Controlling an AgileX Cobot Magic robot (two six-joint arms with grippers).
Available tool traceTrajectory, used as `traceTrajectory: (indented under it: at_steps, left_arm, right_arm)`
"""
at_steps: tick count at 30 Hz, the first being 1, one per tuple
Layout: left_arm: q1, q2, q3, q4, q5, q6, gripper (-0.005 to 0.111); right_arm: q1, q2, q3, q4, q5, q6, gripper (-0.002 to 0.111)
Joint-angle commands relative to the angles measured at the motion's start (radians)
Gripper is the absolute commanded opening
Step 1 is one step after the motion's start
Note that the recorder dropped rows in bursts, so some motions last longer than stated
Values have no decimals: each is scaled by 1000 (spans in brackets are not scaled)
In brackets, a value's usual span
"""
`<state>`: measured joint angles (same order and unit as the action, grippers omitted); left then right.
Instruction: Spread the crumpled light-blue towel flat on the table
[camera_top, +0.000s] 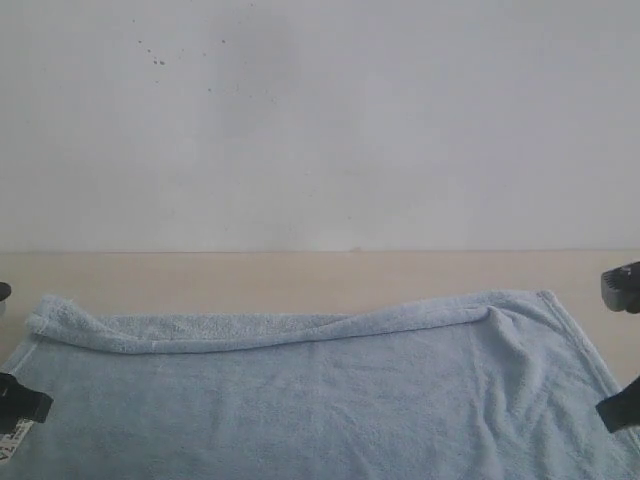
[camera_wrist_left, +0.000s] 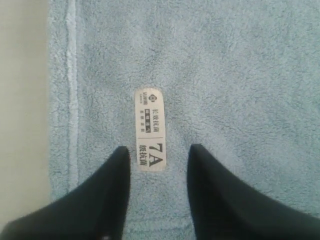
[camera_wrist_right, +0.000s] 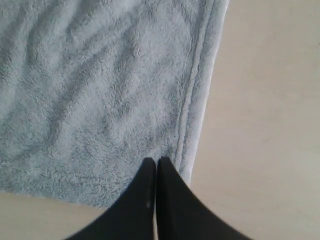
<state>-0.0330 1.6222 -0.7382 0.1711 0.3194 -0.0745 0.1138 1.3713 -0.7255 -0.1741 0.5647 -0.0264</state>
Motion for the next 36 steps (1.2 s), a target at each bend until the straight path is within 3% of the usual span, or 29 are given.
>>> traceTrajectory:
  at_steps: [1, 5, 8, 15, 20, 26, 30, 36]
  left_arm:
    - [1, -9, 6, 3, -21, 3, 6]
    - [1, -9, 20, 8, -26, 3, 4]
    - [6, -9, 87, 63, -115, 0, 4]
    - [10, 20, 103, 102, -122, 0, 4]
    - [10, 81, 103, 102, -207, -26, 4]
    - [10, 141, 103, 102, -184, -26, 4]
    - [10, 177, 98, 100, -60, -26, 4]
    - [10, 176, 32, 102, 350, -12, 4]
  right_arm:
    - [-3, -69, 5, 30, -10, -1, 0]
    - [-3, -116, 5, 61, -8, -10, 0]
    - [-1, -127, 5, 86, -8, -26, 0]
    - [-1, -127, 5, 138, -33, -56, 0]
    - [-1, -127, 5, 174, -39, -91, 0]
    - [-1, -127, 5, 174, -56, -93, 0]
    - [-1, -127, 5, 184, -65, -93, 0]
    - [-1, -127, 5, 203, -95, -96, 0]
